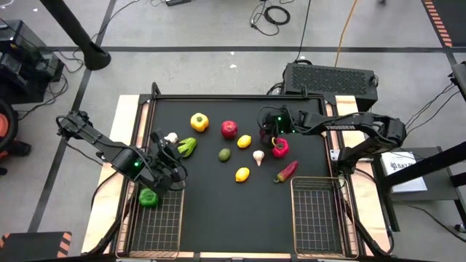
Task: Sort produce into baskets
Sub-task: Put the right apple into the right gold wire basket
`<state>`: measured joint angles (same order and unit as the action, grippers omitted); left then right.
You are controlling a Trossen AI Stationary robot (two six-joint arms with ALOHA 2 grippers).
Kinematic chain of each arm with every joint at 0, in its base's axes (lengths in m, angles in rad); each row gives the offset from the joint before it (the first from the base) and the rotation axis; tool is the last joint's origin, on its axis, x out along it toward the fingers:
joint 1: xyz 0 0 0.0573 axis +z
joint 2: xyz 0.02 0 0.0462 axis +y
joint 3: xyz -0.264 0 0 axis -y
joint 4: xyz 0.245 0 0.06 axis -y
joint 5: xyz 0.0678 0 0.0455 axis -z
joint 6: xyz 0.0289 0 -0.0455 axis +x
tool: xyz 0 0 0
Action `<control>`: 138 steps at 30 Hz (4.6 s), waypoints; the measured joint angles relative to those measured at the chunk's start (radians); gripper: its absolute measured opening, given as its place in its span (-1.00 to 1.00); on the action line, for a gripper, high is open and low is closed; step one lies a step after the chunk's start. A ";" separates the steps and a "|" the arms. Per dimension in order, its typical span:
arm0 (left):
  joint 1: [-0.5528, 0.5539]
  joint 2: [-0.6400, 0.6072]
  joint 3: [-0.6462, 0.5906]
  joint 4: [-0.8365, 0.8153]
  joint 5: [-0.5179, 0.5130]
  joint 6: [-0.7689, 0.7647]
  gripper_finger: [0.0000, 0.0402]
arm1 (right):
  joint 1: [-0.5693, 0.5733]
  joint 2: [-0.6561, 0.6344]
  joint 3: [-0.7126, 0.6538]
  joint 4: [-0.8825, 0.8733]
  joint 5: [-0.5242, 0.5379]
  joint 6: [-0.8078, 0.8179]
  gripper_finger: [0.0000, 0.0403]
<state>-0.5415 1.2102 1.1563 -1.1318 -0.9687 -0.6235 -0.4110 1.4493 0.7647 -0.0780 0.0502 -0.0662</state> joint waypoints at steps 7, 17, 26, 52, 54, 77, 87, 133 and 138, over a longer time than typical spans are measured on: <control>0.000 0.000 -0.001 -0.004 -0.001 0.000 -0.44 | 0.000 -0.021 0.010 -0.001 -0.004 -0.020 -0.63; 0.000 0.000 -0.001 -0.003 0.000 0.000 -0.44 | 0.000 -0.049 0.010 -0.107 -0.004 -0.058 -0.51; 0.000 0.000 -0.001 -0.002 0.000 -0.009 -0.44 | -0.002 -0.049 0.010 -0.118 -0.004 -0.070 -0.60; 0.000 0.000 -0.001 -0.004 0.007 -0.025 -0.44 | -0.002 -0.049 0.010 -0.133 0.001 -0.073 -1.00; 0.000 0.000 -0.001 -0.004 0.007 -0.025 -0.44 | -0.002 -0.052 0.010 -0.127 0.001 -0.068 -1.00; 0.000 0.000 -0.001 -0.005 0.007 -0.025 -0.44 | -0.003 -0.078 -0.014 -0.093 0.025 -0.024 -0.38; 0.000 0.000 -0.001 -0.004 0.008 -0.025 -0.44 | -0.009 -0.078 -0.068 -0.039 0.027 -0.020 -0.57; 0.000 0.000 -0.001 -0.003 0.008 -0.024 -0.44 | 0.039 -0.305 0.021 -0.209 0.026 0.078 -1.00; 0.000 0.000 -0.001 -0.003 0.008 -0.024 -0.44 | 0.040 -0.300 0.023 -0.270 0.027 0.099 -1.00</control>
<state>-0.5419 1.2106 1.1557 -1.1343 -0.9607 -0.6479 -0.3706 1.1495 0.7876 -0.3484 0.0769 0.0330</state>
